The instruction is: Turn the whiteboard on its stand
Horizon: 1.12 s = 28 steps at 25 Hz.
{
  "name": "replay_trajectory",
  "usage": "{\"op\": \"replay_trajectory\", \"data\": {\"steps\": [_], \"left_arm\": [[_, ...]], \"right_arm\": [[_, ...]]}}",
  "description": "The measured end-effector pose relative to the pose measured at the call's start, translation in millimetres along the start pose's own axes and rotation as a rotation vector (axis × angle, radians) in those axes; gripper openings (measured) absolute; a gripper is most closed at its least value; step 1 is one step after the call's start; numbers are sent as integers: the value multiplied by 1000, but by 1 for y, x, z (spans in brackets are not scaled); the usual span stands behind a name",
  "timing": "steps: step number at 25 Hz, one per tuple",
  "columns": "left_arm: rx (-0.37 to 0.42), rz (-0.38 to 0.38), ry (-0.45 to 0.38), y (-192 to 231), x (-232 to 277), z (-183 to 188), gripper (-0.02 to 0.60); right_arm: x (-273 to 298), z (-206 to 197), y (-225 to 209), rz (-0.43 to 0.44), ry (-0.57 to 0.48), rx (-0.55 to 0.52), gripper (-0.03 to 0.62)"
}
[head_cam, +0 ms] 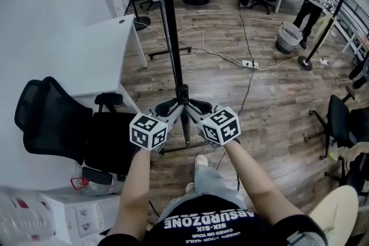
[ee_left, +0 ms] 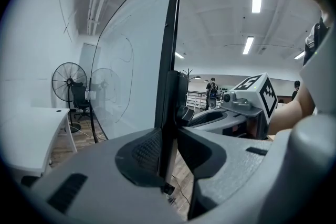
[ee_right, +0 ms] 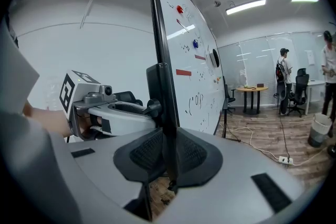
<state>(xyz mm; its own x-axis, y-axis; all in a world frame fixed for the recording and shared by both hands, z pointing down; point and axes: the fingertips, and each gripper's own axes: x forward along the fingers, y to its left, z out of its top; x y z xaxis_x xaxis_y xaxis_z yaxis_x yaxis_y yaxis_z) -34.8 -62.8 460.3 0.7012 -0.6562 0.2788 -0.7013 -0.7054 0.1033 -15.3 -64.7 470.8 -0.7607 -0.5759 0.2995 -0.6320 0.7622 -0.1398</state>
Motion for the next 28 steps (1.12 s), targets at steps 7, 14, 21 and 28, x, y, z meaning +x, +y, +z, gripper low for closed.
{"op": "replay_trajectory", "data": {"steps": [7,14,21,28], "left_arm": [[-42,65,-55,3,-19,4,91],[-66,116,-149,-8,-42,19,52],[-50,128,-212,-38,-61,27,15],[-42,164,-248,-59,-84,20,6]], "right_arm": [[-13,7,-6,-79,-84,75,71],[-39,13,3,-93,-149,102,60],[-64,14,32,-55,-186,63,2],[-81,5,55,-36,-192,75,-2]]}}
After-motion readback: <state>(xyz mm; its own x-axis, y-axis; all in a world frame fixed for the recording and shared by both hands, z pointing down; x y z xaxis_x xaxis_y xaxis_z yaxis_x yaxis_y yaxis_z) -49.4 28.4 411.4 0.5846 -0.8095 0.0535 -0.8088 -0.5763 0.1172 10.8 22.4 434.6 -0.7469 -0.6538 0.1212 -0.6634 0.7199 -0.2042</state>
